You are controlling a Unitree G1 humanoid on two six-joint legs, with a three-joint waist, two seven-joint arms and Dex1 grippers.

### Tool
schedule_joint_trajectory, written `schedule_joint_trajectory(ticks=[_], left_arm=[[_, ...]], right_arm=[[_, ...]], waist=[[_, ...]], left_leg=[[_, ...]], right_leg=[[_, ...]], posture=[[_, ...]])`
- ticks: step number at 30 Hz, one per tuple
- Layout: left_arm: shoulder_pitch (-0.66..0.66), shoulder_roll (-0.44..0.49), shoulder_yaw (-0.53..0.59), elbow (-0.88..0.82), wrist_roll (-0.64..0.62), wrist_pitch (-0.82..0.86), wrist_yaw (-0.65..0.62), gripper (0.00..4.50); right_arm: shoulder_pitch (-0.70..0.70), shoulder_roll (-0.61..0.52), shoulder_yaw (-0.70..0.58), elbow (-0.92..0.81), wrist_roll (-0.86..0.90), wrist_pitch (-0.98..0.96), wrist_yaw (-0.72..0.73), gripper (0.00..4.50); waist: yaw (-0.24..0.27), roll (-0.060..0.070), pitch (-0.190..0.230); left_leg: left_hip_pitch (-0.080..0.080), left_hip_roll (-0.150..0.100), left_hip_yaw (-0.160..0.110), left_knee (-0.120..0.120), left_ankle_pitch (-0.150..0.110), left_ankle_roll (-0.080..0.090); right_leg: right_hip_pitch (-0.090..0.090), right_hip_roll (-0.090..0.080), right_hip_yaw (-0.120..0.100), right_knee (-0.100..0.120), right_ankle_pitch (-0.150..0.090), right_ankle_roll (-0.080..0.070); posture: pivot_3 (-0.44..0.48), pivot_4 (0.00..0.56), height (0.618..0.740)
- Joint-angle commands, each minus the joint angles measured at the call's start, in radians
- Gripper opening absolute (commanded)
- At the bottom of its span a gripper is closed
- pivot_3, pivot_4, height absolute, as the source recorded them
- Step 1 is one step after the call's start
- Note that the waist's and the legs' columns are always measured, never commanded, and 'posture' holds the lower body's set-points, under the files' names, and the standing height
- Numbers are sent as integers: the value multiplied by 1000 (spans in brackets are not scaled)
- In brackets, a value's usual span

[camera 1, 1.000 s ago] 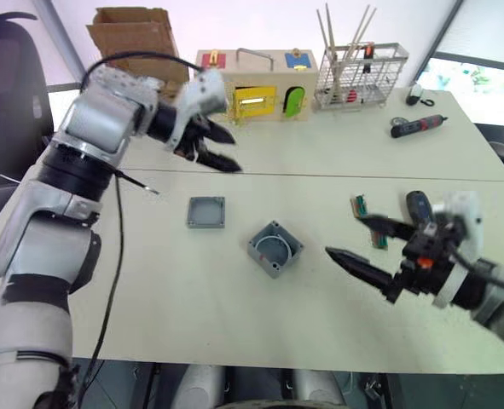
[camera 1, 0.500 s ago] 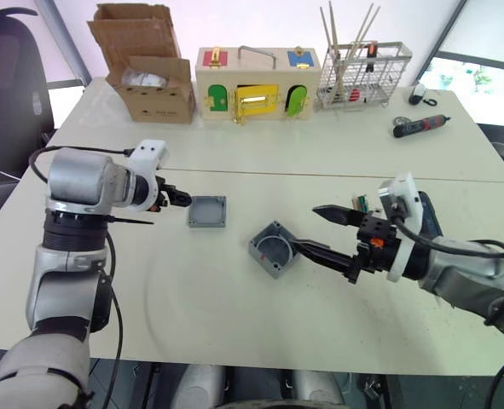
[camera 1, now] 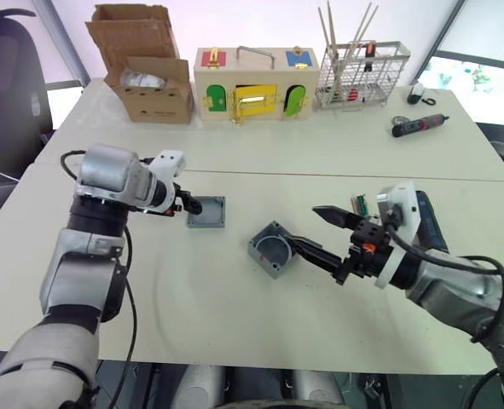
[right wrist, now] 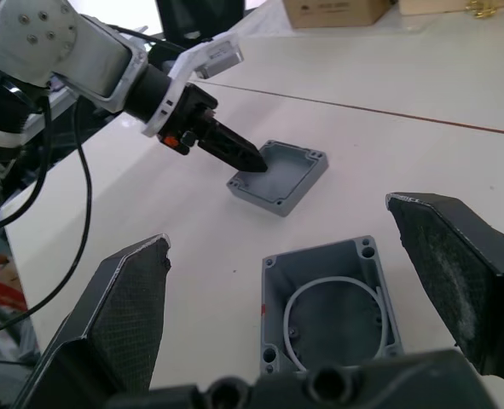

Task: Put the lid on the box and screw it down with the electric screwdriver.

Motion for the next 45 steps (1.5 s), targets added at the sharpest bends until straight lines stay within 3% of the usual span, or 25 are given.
schedule_joint_trajectory(ticks=[1,6,10,14,17,19,23,28,42,45], left_arm=[[-10,-41,0,55,0,-37,7,2395],[-18,-59,21,72,7,-41,24,32],[3,-67,82,48,-14,-54,18,32],[39,-93,205,25,-70,-380,-61,32],[28,-189,321,29,-108,-731,-45,32],[-11,-266,393,45,-159,-875,-32,32],[6,-321,299,-15,-133,-1071,-151,32],[37,-353,197,-30,-63,-1237,-169,32],[47,-399,130,-71,-47,-1319,-154,32],[46,-407,124,-80,-55,-1316,-161,0]], right_arm=[[30,27,-7,-44,-22,-26,-36,4500],[27,37,-17,-36,-18,-33,-37,4500],[8,38,-35,-9,7,-38,-25,4500],[-93,140,-60,111,64,-92,-60,4500],[-221,195,-23,225,13,-86,-98,4500],[-321,231,-7,309,-4,-73,-125,4500],[-428,253,-50,407,30,-53,-142,4500],[-491,196,-62,466,-13,-4,-124,4500],[-532,239,-75,447,-5,37,-144,4500],[-529,251,-77,441,-5,36,-147,3760]], waist=[[6,1,0],[24,1,-1],[22,1,-1],[24,0,0],[25,0,0],[24,0,0],[18,0,0],[17,0,0],[19,0,0],[19,0,0]], left_leg=[[0,0,0,0,0,0],[0,-1,0,1,-1,1],[0,-1,0,1,-1,1],[1,-1,0,0,1,-1],[0,-1,0,1,2,-3],[-1,-1,0,1,2,-3],[-2,-2,3,-2,1,-3],[-2,-2,5,-2,1,-2],[-2,-1,5,-1,0,0],[-2,-1,5,-1,0,0]], right_leg=[[0,0,0,0,0,0],[0,-1,0,1,0,0],[0,-1,0,1,0,0],[0,-1,0,2,0,0],[0,-1,-1,2,1,-1],[-1,-2,-1,1,1,-2],[-4,-2,-1,0,1,-1],[-5,-2,-2,0,1,-1],[-4,-2,-2,1,1,-1],[-4,-1,-2,1,1,-1]], posture=[[0,150,694],[0,150,694],[0,150,694],[0,150,694],[0,150,694],[0,150,694],[0,150,694],[0,150,694],[0,150,694],[0,150,694]])
